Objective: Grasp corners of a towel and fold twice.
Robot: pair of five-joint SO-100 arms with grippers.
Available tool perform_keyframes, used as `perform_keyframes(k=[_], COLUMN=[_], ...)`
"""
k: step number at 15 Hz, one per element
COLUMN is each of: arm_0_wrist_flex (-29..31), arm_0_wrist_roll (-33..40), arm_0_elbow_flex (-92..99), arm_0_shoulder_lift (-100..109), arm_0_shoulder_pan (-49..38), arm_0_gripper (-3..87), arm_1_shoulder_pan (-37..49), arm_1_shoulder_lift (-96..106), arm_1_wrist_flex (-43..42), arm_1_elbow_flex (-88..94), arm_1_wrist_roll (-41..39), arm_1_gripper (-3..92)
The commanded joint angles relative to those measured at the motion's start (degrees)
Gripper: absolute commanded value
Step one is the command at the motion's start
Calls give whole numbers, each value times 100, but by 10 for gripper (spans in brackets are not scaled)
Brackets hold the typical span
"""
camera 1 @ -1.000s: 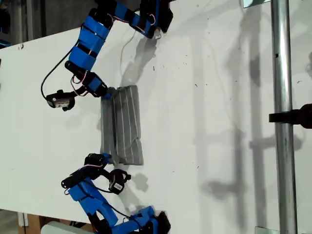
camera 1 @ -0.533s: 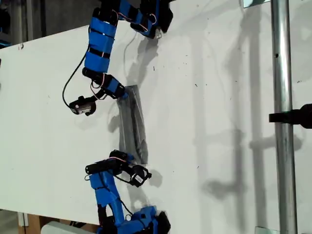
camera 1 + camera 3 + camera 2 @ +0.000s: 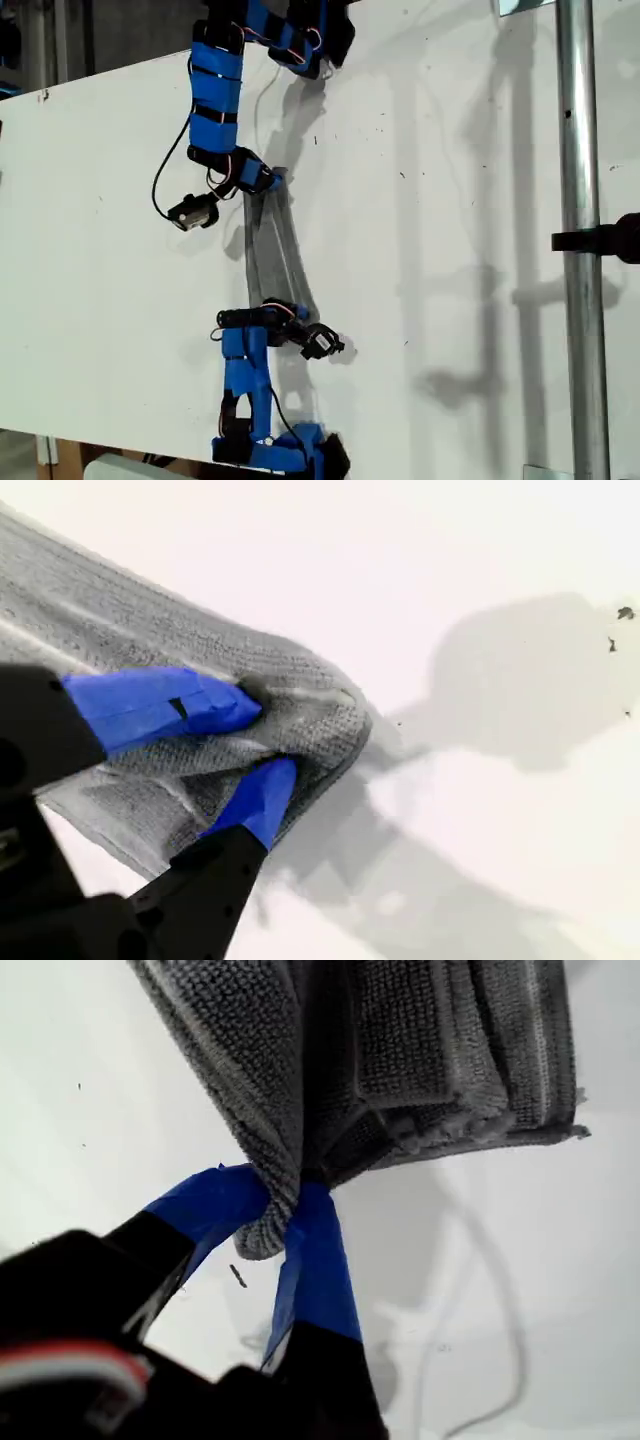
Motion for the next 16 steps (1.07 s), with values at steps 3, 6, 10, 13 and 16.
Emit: perform_keyframes(k=[3,6,10,13,16], arm_0_wrist_flex=[167,272,316,325,229], arm_0_wrist_roll=[255,325,290,185,-132], arm_0_elbow_flex=[-114,483,1503,2206,2997], arm_0_shoulder_lift=[316,932,2276,3542,4966], arm_0_shoulder_pan=[-835,-1318,-1239,-1099,-817], arm_0_gripper=[203,244,253,237,225], arm_1_shoulder_pan=[316,281,466,949,1573], arm_1_shoulder_lift=[-141,-246,765,2127,3937], arm_1_wrist_flex=[-272,-97,677,949,800], arm_1_elbow_flex=[-193,-404,-334,431,1986], arm_1_wrist_roll=[-114,-167,26,686,1740], arm_1_gripper=[-2,389,336,285,231])
